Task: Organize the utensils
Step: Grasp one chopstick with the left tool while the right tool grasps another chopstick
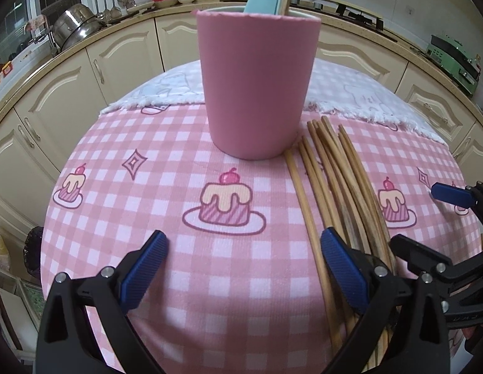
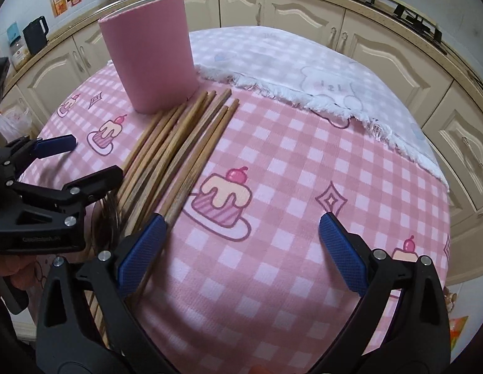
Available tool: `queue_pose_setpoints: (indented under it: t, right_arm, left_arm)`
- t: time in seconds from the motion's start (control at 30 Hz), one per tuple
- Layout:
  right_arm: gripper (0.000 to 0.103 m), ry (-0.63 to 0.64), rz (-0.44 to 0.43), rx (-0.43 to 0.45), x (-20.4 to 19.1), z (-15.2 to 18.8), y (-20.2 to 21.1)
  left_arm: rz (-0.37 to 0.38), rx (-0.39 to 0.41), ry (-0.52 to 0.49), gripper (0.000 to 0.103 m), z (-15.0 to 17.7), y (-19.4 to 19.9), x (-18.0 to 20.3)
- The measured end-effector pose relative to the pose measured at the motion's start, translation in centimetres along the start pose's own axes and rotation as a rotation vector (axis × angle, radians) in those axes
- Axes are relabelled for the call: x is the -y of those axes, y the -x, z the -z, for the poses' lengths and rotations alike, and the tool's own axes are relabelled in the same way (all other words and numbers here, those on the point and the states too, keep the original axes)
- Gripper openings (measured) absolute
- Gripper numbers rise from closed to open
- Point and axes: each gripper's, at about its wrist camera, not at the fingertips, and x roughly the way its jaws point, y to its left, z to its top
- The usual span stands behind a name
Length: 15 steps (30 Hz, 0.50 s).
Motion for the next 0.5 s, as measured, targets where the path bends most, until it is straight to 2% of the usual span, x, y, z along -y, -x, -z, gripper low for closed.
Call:
queue_pose_setpoints:
  t: [0.3,0.47,0.5]
  right_arm:
    - [0.097,0.003,0.032,-0.035,-0.64,-0.49,-0.42]
    - [0.096,-0.015,0.080,-0.062,0.26,-0.12,-0.41]
    - [0.096,-0.018,0.066,-0.058,0.34,-0.05,-0.60]
  left_arm:
    - [-0.016,-0.001,-0.017,0.097,-0.37,0.02,0.10]
    - [-0.012,-0.003,-0.019,0.097,-0.44,0.02,-0.15]
    - [-0.009,-0.003,-0.019,0.097,-0.39,-0.02,-0.25]
